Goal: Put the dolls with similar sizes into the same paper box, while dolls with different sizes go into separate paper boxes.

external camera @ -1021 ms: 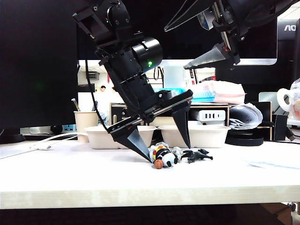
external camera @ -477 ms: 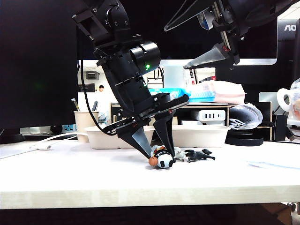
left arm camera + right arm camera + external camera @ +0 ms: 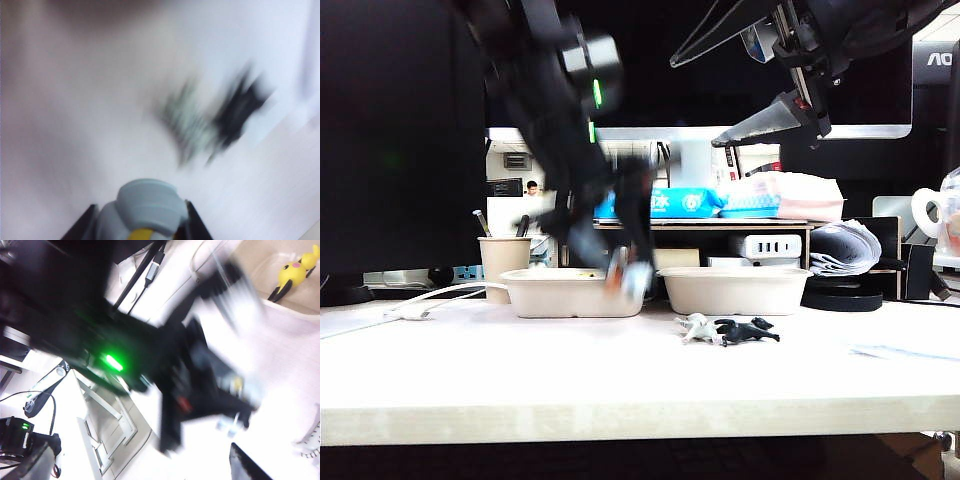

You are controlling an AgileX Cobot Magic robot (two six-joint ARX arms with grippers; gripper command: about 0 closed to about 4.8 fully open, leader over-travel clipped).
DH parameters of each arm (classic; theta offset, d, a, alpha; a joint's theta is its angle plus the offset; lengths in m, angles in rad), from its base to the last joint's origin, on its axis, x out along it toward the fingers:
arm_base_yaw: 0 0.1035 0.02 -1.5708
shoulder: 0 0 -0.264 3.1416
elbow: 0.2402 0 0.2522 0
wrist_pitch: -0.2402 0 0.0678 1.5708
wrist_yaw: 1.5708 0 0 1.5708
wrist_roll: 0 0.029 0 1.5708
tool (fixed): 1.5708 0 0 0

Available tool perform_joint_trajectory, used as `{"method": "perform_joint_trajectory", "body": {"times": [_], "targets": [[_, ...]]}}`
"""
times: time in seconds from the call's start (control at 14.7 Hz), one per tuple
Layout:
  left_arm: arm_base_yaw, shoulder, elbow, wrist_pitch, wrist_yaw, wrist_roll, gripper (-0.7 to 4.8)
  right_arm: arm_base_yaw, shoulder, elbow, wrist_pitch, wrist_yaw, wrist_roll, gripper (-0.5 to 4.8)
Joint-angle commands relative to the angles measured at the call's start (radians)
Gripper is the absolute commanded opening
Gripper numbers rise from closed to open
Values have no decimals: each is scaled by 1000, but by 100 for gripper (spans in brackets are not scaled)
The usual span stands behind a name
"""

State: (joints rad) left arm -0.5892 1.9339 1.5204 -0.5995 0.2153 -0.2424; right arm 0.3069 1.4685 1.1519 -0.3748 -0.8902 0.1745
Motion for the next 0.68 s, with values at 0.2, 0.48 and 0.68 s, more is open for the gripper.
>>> {"method": "perform_joint_trajectory", "body": {"times": [0.2, 0.48, 0.68], "targets": [[98, -31, 2, 179, 6, 29, -6, 1, -6, 2, 10, -7, -4, 479], [186, -30, 38, 307, 7, 53, -6, 1, -6, 2, 8, -6, -18, 479], [242, -18, 44, 373, 8, 80, -6, 1, -6, 2, 9, -6, -19, 479]]}}
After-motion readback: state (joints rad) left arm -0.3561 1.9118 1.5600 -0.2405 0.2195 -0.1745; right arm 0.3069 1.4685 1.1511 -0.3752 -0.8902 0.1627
